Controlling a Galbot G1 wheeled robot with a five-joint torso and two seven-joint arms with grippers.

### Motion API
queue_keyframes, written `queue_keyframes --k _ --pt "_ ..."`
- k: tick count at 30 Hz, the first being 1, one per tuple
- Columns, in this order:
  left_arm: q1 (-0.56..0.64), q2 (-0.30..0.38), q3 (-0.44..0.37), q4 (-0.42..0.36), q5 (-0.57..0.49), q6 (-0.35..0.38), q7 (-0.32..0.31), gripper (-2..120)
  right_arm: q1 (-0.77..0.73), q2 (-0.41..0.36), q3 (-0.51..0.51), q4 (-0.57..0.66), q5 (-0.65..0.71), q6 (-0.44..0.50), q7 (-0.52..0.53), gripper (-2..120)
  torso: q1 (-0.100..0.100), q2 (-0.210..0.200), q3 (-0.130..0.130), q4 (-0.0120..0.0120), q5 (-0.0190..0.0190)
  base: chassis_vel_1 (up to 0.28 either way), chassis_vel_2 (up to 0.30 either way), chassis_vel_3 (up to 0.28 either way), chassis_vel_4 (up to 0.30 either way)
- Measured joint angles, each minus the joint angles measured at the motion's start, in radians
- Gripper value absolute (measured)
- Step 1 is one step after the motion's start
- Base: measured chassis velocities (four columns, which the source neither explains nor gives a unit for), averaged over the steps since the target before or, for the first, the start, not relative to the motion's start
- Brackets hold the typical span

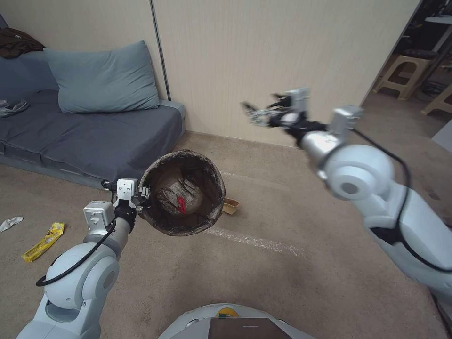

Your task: Pick up the trash bin, then pick up the garbage from the floor and place it into the trash bin.

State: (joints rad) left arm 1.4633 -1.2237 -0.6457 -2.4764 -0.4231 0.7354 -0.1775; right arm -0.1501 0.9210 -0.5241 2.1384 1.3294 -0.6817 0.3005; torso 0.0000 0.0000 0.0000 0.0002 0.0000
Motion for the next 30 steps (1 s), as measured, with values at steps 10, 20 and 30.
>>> queue_keyframes --k 10,20,30 --pt "0.001 -0.001 -0.01 -0.003 -0.001 0.0 -0.001 0 -0.194 -0.113 0.416 0.07 -0.116 0.187 0.045 100 0.0 0.0 0.0 0.0001 0.0 0.0 0.0 0.0 0.0" --pt "-0.001 -0.007 -0.006 -0.008 0.005 0.0 0.005 0 -1.181 0.174 1.291 0.147 -0.854 0.375 -0.092 100 0.0 0.0 0.0 -0.0008 0.0006 0.0 0.0 0.0 0.0" --pt "0.005 -0.024 0.009 -0.01 0.019 0.0 0.004 0 -1.394 0.574 1.169 0.059 -1.278 0.662 -0.157 100 0.0 0.0 0.0 -0.0001 -0.0004 0.0 0.0 0.0 0.0"
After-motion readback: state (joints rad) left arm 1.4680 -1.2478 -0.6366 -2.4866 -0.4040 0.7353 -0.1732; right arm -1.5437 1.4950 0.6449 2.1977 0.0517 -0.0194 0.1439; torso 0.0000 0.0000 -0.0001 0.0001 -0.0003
